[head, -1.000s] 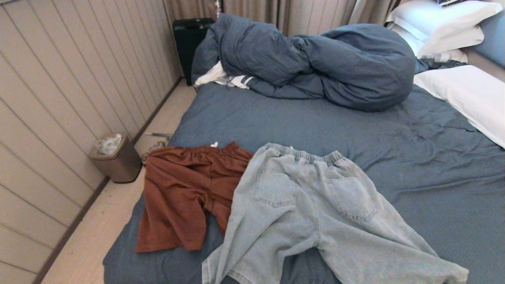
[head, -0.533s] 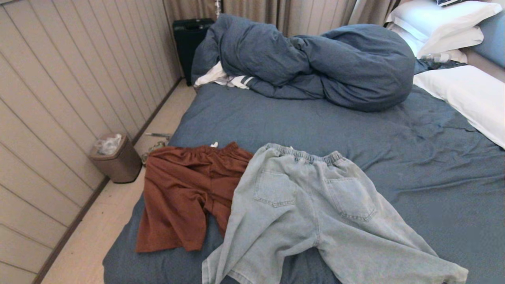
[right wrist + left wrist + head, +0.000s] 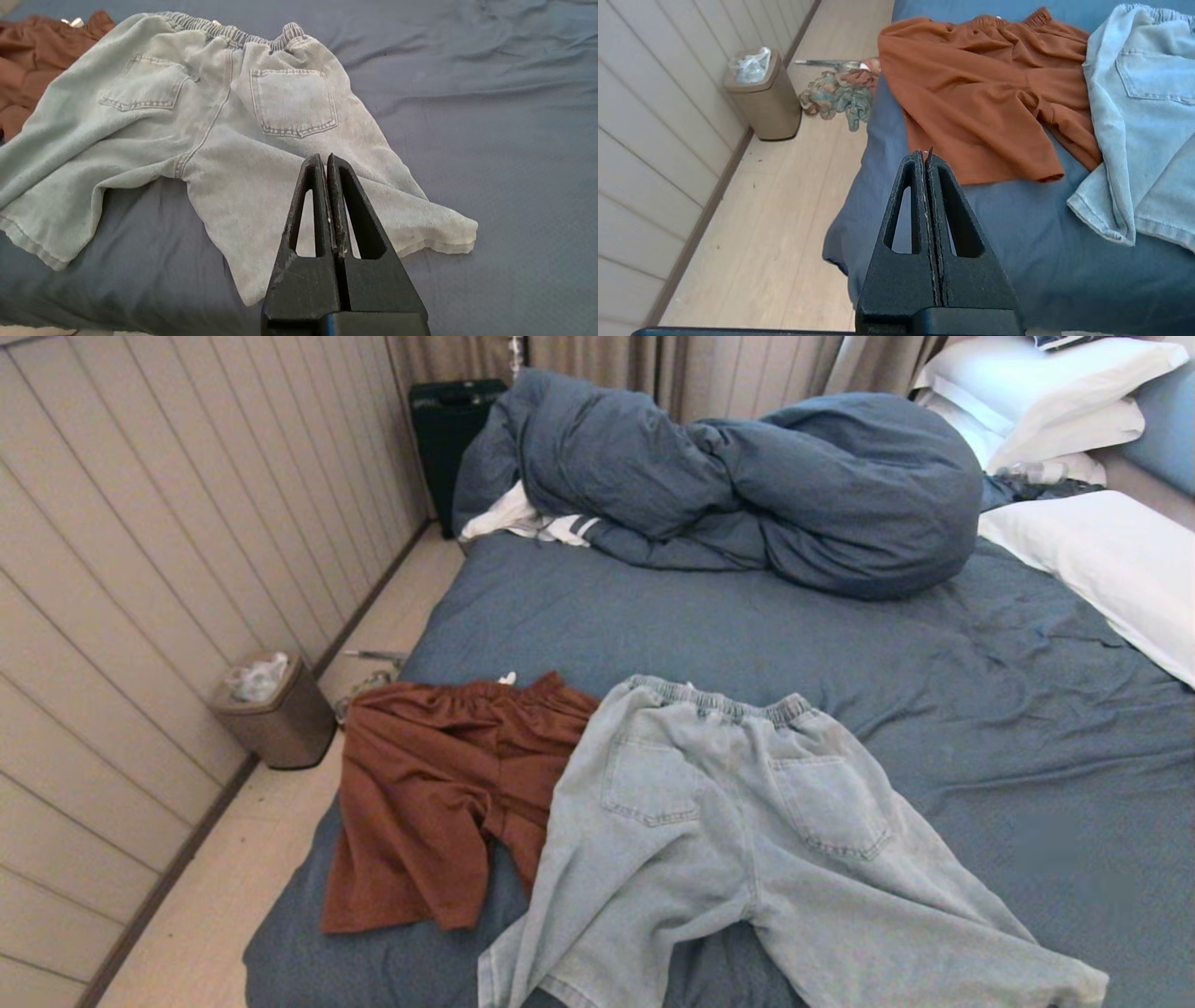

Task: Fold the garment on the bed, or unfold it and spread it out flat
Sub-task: Fold the blue shorts

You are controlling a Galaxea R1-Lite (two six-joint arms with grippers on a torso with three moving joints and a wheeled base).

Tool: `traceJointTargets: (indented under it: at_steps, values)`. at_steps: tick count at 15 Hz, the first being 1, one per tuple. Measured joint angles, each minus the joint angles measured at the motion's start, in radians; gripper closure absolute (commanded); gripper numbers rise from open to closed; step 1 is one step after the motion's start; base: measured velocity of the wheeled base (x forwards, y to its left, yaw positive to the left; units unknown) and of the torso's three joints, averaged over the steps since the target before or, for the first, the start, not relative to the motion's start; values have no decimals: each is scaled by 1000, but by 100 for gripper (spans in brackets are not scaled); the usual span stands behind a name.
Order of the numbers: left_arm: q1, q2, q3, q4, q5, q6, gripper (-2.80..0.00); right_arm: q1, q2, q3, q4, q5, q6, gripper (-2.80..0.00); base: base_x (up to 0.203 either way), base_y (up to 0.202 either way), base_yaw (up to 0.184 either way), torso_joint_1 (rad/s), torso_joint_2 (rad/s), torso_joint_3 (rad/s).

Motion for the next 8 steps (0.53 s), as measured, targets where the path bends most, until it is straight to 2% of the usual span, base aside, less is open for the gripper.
traceJointTargets:
  at_steps: [2,8]
  values:
    - [0,0,3,3,1,-19,0,0,0,2,0,0,-1,0,0,0,0,0,0,0]
    - [-1,-1,5,4,0,-22,0,0,0,3,0,2,-5,0,0,0,0,0,0,0]
